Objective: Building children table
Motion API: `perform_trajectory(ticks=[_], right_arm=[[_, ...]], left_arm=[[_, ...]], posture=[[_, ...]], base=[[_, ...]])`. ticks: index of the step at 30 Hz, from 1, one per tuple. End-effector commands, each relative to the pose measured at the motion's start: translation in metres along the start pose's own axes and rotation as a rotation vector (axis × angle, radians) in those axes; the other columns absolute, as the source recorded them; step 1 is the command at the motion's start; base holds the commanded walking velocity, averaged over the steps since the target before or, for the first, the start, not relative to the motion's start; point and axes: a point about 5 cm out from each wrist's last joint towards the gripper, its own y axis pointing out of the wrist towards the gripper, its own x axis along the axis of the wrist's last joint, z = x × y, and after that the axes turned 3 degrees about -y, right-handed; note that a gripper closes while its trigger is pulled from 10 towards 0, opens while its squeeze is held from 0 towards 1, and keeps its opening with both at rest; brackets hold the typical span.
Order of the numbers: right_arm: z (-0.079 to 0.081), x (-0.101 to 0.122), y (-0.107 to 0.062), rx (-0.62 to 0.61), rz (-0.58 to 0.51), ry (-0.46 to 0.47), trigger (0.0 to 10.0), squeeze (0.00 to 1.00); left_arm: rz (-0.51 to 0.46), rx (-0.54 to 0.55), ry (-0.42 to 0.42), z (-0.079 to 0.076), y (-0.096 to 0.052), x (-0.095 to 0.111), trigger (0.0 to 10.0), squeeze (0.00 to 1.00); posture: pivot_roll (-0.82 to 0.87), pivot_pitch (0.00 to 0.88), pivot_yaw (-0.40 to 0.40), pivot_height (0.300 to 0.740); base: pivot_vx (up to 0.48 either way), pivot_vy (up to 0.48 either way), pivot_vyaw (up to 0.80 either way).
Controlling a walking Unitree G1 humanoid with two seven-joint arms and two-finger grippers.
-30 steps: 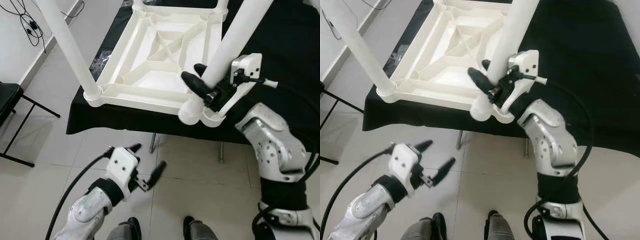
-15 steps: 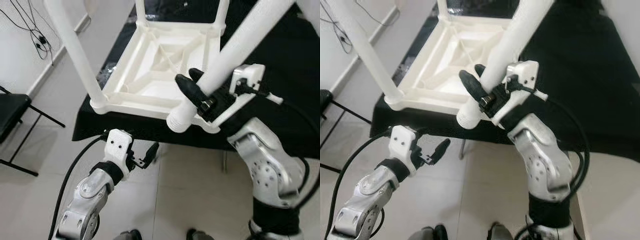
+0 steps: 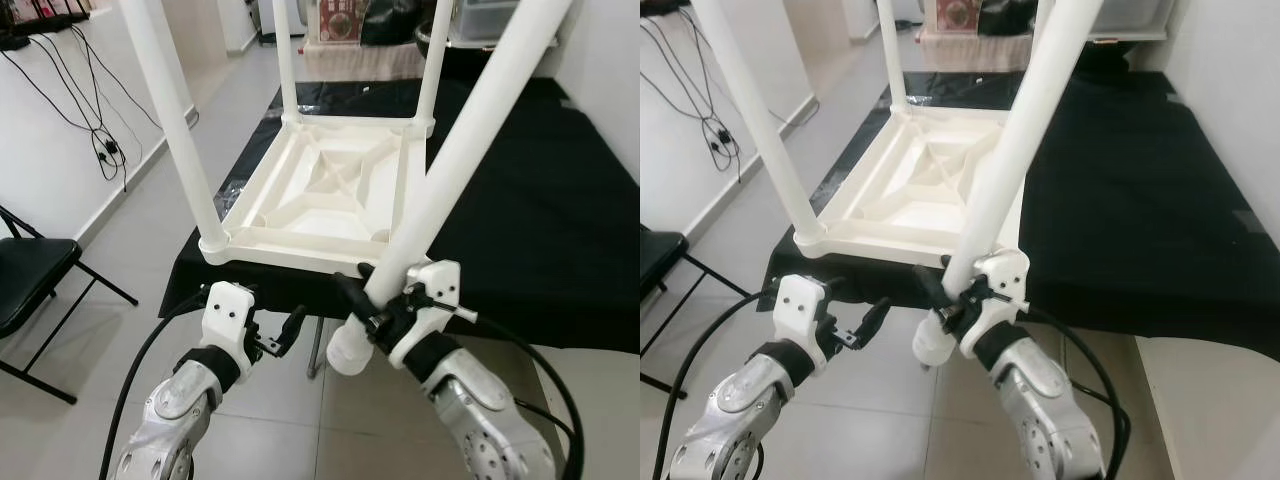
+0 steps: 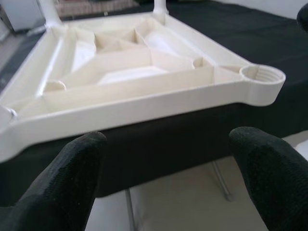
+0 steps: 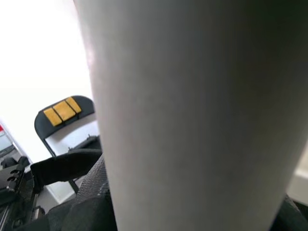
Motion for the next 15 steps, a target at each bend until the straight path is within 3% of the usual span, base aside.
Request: perform_trajectory(ticks=[1,15], right_arm=[[-0.003,-0.002,0.001,-0.020,-0.012,0.011,10.0,0.00],[-0.012,-0.013,0.004,-0.098,-0.002,0.050,10.0,0.00]], left_arm=[[0.014,0.020,0.017,0.001,-0.001,-0.007,10.0,0.00],[-0.012,0.058,0.006,0.005,0.003,-0.009,10.0,0.00]], posture=[[-0.10,0.022,0.054,0.740],[-0.09,0.019,0.052,0.740]], base=[[0.000,0.000,0.00],[0.000,0.000,0.00]])
